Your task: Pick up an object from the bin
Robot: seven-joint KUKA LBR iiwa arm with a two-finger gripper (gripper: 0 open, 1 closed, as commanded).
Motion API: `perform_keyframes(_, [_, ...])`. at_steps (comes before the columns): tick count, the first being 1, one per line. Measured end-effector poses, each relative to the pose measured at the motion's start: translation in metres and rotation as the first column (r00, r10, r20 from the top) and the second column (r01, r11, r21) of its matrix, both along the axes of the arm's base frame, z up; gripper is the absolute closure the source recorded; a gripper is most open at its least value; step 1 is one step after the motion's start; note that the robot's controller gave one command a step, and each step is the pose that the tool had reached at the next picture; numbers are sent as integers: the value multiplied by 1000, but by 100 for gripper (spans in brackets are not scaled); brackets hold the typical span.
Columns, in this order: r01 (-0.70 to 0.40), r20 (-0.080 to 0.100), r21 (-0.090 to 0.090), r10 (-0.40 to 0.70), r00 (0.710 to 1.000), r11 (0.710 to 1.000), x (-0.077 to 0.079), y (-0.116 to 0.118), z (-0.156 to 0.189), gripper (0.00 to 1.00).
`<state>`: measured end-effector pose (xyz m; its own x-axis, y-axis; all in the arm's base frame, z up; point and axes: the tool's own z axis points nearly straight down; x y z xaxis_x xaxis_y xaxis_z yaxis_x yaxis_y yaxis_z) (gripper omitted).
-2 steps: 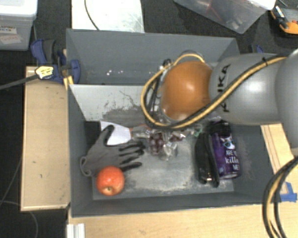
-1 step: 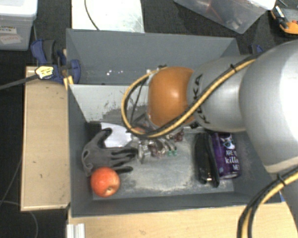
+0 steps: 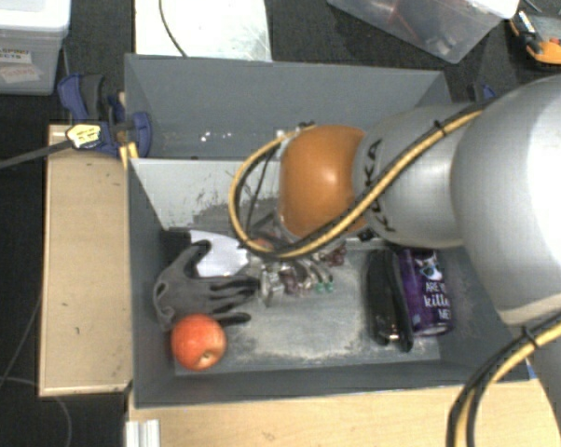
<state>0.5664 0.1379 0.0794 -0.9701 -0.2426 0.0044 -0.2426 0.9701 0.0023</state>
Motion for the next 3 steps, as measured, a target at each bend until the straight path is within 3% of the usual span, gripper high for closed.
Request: perform_keyframes(3, [3, 4, 1, -3, 1000, 1000, 0, 0, 56, 100])
